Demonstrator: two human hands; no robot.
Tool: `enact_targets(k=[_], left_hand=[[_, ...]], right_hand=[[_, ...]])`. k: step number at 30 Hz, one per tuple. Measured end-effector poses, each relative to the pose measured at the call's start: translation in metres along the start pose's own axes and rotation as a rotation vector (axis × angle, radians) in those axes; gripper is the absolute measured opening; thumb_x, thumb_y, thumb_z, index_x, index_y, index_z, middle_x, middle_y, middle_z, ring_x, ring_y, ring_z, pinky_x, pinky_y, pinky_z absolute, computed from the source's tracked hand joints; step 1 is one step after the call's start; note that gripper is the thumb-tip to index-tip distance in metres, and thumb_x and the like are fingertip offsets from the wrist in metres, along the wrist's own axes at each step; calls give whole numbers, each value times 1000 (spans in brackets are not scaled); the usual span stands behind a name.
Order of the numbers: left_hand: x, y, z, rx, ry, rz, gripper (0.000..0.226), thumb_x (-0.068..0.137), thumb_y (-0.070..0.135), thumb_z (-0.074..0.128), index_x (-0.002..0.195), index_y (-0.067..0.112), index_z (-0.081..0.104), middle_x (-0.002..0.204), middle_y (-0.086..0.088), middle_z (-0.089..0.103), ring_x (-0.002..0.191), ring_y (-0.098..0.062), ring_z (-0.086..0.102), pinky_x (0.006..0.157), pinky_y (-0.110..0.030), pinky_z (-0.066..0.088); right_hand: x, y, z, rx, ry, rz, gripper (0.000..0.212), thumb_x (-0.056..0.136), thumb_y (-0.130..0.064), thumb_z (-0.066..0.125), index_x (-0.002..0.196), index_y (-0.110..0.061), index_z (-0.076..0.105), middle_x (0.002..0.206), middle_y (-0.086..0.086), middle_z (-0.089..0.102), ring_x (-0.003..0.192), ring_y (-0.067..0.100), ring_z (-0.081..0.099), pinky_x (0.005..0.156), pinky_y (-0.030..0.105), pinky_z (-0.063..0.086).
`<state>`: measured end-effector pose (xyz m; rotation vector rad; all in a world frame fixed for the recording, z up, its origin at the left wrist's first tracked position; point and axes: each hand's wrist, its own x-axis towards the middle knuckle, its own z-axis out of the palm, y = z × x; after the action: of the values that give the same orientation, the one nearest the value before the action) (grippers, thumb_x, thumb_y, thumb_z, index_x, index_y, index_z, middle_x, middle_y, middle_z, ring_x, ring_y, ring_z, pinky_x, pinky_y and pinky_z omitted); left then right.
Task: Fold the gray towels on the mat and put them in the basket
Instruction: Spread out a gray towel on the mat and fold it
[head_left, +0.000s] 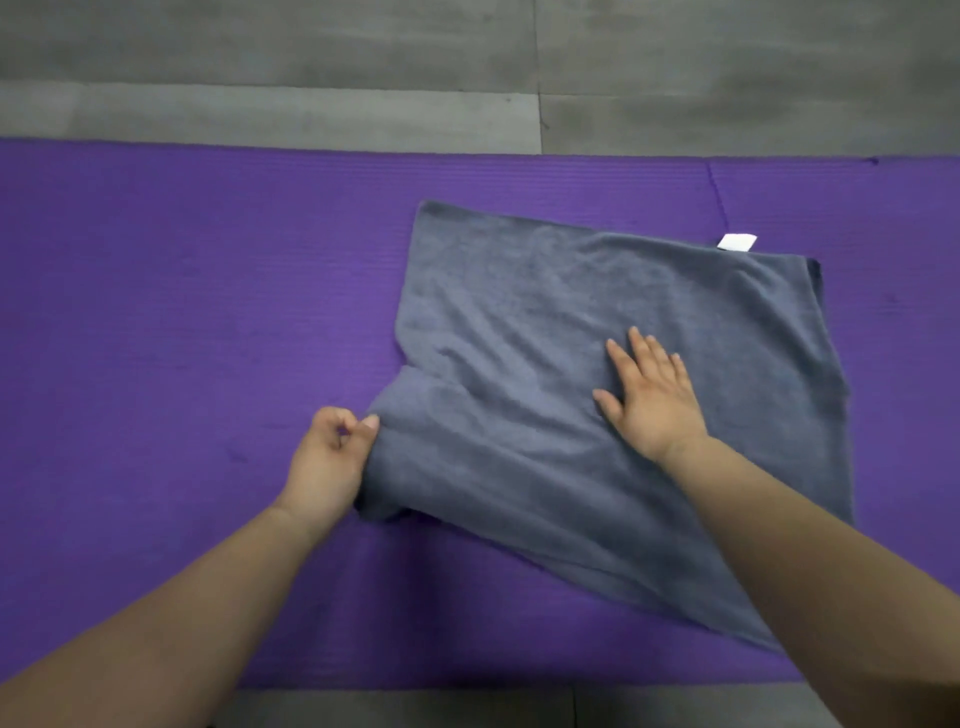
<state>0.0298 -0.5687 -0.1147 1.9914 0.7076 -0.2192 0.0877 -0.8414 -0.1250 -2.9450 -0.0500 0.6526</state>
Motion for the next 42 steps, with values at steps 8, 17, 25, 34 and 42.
enact_targets(k=[8, 17, 25, 34, 42], left_hand=[[-8, -39, -51, 569, -337, -212, 38, 89, 21, 55, 55, 14, 39, 34, -2, 48, 34, -17, 52, 35, -22, 33], [67, 40, -12, 238, -63, 137, 31, 89, 9, 54, 116, -5, 55, 120, -21, 60, 103, -29, 57, 87, -23, 35], [128, 90, 42, 387, -206, 276, 34, 77, -8, 60, 108, 5, 55, 110, -21, 57, 107, -32, 54, 86, -23, 33], [128, 110, 42, 832, 16, 514, 48, 84, -5, 44, 131, 4, 46, 134, -28, 38, 120, -45, 37, 104, -44, 29], [66, 59, 67, 927, -212, 544, 69, 76, 47, 37, 133, 10, 46, 146, -24, 31, 131, -43, 36, 111, -49, 21]], right_hand=[[-1, -5, 13, -23, 64, 41, 84, 72, -57, 9, 147, -19, 10, 157, 6, 1, 146, 20, -3, 116, 34, -7], [0, 8, 7, 122, 213, 90, 90, 69, -61, 11, 142, -13, 32, 154, 12, 18, 143, 28, 15, 116, 38, 1], [31, 112, -53, 610, 354, 738, 64, 86, -24, 56, 139, 0, 30, 144, 24, 35, 132, 38, 34, 110, 41, 26], [53, 140, -57, 646, 392, 775, 48, 86, -23, 59, 130, -7, 47, 133, 22, 47, 126, 36, 41, 106, 39, 32], [81, 136, -60, 673, 331, 716, 45, 88, -28, 55, 124, -4, 47, 131, 18, 50, 124, 35, 44, 102, 38, 35]])
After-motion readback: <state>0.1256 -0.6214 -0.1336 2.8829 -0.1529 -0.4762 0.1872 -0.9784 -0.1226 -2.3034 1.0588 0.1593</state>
